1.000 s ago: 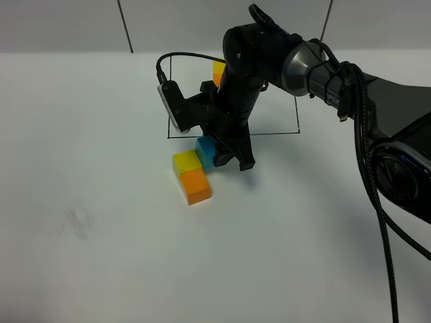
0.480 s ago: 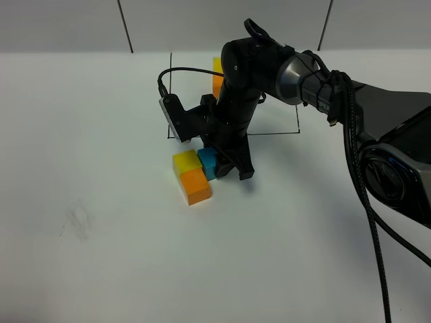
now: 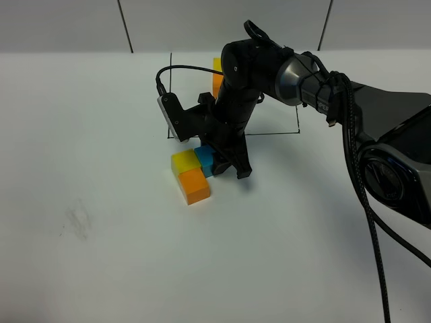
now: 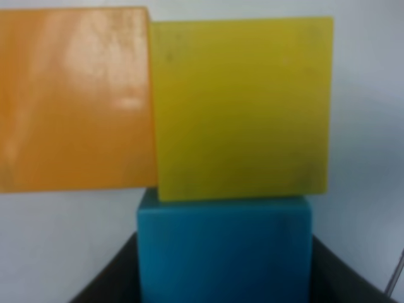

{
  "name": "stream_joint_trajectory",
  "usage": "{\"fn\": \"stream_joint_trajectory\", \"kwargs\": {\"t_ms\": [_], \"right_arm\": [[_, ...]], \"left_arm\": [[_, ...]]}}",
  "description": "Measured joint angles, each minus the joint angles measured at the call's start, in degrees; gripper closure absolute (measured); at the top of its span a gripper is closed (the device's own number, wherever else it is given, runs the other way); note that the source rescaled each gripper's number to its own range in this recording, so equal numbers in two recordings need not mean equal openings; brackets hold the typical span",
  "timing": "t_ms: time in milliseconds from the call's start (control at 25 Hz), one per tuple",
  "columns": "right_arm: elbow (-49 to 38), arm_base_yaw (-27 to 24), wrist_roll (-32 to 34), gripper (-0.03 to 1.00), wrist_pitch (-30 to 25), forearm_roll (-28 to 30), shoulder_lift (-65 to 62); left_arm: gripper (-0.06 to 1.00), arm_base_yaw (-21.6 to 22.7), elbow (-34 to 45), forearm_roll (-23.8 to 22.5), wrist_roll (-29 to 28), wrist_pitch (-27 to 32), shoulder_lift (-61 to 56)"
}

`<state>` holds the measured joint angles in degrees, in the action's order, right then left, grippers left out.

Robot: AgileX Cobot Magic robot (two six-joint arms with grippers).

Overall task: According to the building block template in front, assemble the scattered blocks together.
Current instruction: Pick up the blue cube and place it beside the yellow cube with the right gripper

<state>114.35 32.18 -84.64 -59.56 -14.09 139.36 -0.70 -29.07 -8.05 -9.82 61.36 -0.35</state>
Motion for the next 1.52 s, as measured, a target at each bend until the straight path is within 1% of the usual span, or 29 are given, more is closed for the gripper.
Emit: {"fn": "stream_joint_trajectory", "kwargs": {"t_ms": [440,1040,1120,1240,1320,1400,1520], "right_arm": [[0.0,0.0,-1.0,0.43,0.2,-0.2,0.0],[0.0,0.0,0.2,0.43,-1.5,-0.2,0.0],[0.0,0.0,0.2,0.37,-1.5,-0.2,0.1],[0.0,0.0,0.2,0.20,-1.7,-0.2,0.1],[0.0,0.0,0.2,0.11,-1.7,-0.2,0.1],[0.0,0.0,0.2,0.07,-1.7,-0.1,0.1],[0.0,0.0,0.3,0.05,-1.7,-0.1,0.1]], "left_arm": [[0.94,0.0,0.0,0.0,0.0,0.0,0.0],[0.94,0.0,0.0,0.0,0.0,0.0,0.0],[0.94,0.0,0.0,0.0,0.0,0.0,0.0],[0.94,0.0,0.0,0.0,0.0,0.0,0.0],[0.94,0.0,0.0,0.0,0.0,0.0,0.0],[0.94,0.0,0.0,0.0,0.0,0.0,0.0],[0.94,0.0,0.0,0.0,0.0,0.0,0.0]]}}
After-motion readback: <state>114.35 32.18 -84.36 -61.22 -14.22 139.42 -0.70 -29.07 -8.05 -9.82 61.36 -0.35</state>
